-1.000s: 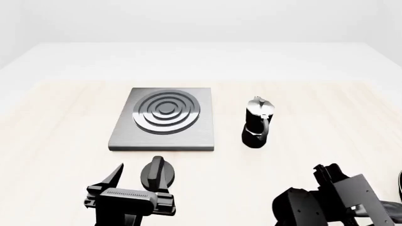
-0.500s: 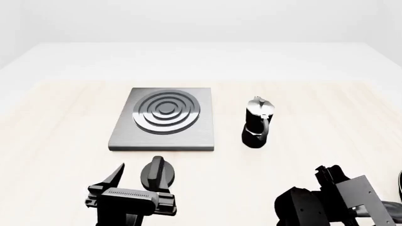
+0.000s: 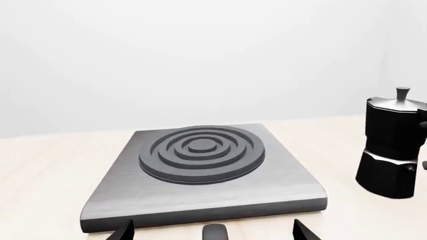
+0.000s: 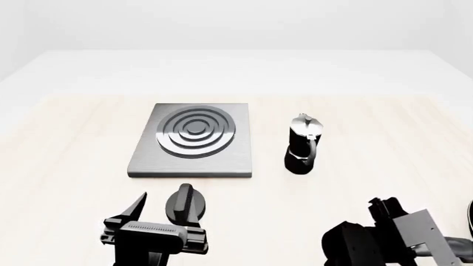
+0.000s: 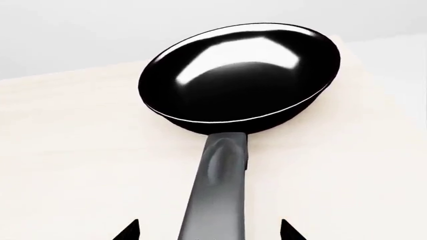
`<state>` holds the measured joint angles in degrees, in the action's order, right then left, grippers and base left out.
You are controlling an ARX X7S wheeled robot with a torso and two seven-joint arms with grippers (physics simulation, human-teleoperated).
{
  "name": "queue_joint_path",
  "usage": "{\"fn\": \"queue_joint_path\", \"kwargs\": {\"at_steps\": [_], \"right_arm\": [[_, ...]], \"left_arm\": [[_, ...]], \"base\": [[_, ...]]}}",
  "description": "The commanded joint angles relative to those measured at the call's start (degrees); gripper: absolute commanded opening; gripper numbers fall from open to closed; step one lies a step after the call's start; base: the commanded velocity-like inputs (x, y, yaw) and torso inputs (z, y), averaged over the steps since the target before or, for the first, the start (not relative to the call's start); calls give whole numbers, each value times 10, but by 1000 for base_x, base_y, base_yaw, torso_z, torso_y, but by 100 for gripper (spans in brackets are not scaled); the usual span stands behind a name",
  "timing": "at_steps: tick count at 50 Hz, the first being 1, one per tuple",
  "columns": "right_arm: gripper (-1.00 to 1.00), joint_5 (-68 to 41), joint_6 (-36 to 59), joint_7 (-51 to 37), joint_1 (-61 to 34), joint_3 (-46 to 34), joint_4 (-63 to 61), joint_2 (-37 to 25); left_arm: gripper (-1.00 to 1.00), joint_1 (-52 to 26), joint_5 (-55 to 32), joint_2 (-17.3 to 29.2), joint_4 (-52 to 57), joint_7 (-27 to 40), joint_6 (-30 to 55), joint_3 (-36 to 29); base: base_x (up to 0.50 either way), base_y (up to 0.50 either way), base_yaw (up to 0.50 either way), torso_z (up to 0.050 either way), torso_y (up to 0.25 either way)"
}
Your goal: Put the frying pan on the stove.
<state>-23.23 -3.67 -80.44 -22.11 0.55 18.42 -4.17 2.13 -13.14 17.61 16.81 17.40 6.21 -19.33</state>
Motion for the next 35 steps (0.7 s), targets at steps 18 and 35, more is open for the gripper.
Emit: {"fn": "queue_joint_path", "kwargs": {"at_steps": [18, 35], "right_arm": [[-100, -12, -12, 0, 1, -6, 23, -5], [-100, -5, -15, 0, 9, -21, 16, -9]], "left_arm": [[100, -5, -1, 3, 2, 5, 3, -7], [100, -3, -4, 6, -3, 7, -5, -7]], "base": [[0, 0, 0, 0, 0], [1, -1, 0, 0, 0]]}}
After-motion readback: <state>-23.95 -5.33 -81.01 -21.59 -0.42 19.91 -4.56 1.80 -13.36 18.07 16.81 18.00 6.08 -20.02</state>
